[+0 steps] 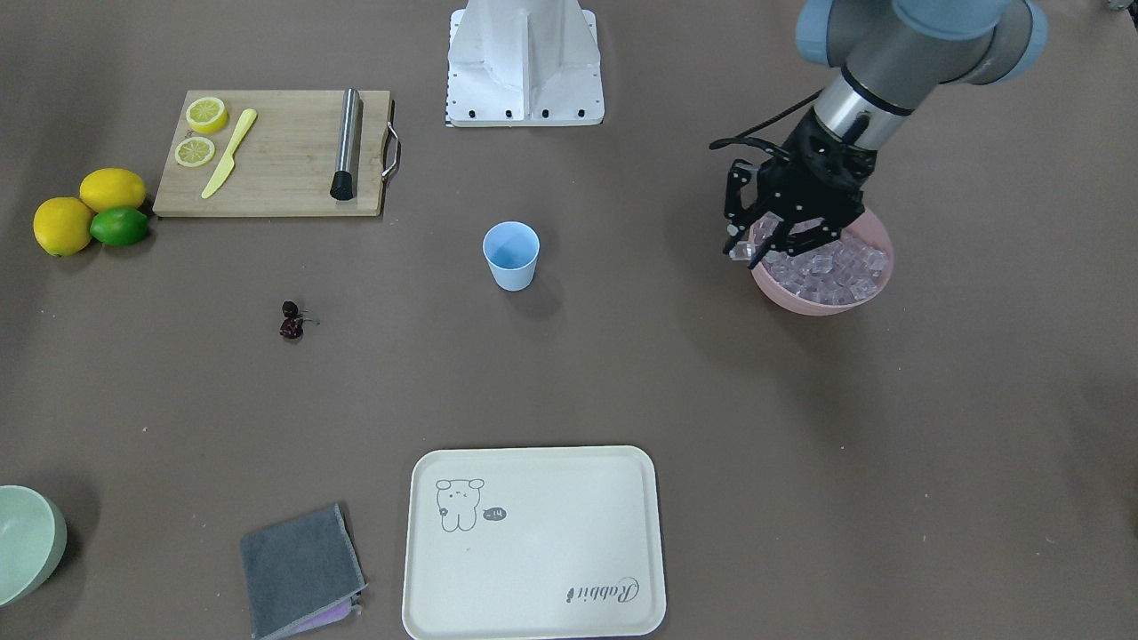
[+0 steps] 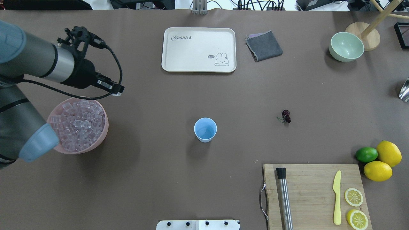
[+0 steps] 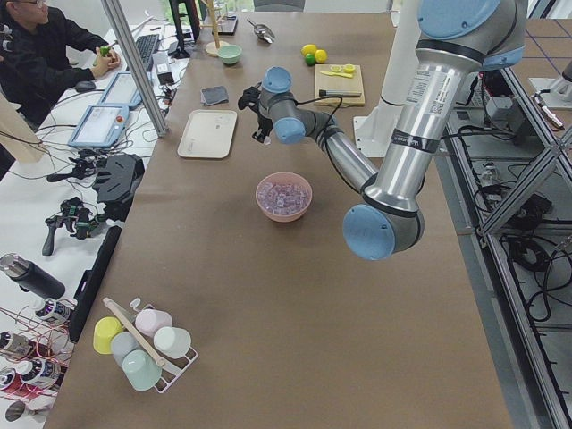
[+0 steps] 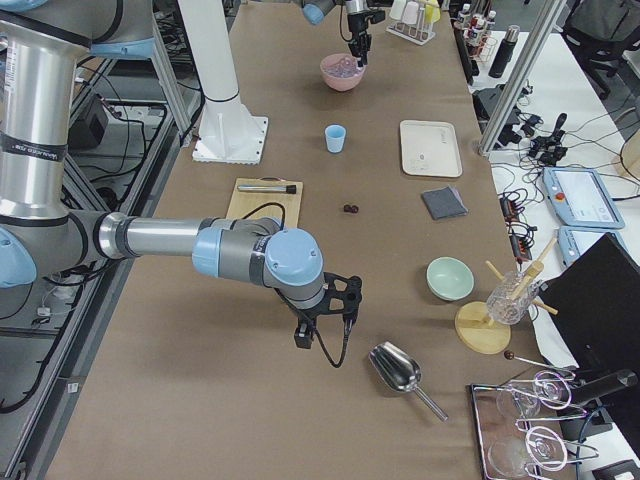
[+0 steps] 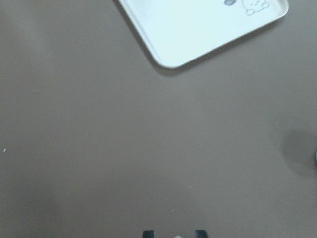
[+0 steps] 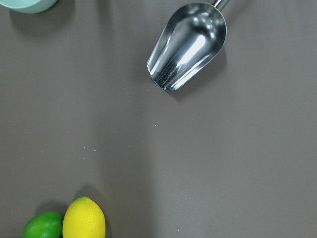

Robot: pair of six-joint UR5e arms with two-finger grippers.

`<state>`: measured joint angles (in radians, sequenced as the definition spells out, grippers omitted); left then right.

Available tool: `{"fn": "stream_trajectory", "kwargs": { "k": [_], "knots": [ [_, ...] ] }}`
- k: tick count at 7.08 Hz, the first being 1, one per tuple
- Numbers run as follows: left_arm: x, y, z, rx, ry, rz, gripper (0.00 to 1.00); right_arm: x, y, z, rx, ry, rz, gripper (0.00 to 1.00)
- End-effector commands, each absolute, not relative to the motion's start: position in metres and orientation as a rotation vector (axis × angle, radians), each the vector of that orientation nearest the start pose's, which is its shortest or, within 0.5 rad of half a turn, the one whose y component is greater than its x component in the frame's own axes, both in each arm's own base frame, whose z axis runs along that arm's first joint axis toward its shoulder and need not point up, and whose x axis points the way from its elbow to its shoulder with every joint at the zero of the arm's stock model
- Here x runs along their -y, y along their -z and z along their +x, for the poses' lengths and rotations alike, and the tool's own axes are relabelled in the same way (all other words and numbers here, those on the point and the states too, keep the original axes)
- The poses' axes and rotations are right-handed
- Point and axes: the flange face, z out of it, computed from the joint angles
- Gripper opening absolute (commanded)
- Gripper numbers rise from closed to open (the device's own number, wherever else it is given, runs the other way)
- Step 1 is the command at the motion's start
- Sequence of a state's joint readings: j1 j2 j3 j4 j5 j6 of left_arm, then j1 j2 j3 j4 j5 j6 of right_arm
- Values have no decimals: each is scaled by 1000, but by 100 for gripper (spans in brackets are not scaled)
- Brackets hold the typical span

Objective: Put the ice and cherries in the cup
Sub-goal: 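Carry the ice cube with the left gripper over the light-blue cup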

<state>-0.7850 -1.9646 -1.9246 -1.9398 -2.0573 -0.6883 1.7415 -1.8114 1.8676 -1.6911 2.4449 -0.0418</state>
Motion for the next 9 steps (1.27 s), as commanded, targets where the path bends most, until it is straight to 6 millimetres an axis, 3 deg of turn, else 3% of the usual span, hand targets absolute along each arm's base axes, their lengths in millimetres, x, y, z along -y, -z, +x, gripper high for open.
{"fn": "stream_trajectory", "kwargs": {
  "k": [1, 2, 3, 4, 7, 9],
  "knots": [
    [419, -157, 431, -1151, -292, 546, 0, 371, -626, 121, 879, -147, 35, 100],
    [397, -134, 464, -1173, -244, 555, 0, 371, -625, 121, 882, -147, 36, 100],
    [366, -127, 500, -1184, -198, 579, 0, 372, -623, 121, 892, -146, 40, 100],
    [363, -136, 517, -1169, -179, 606, 0, 373, -621, 121, 894, -144, 44, 100],
    [376, -158, 540, -1132, -179, 597, 0, 373, -620, 121, 891, -127, 80, 100],
    [381, -153, 560, -1121, -178, 585, 0, 372, -620, 120, 893, -128, 79, 100]
  ]
}}
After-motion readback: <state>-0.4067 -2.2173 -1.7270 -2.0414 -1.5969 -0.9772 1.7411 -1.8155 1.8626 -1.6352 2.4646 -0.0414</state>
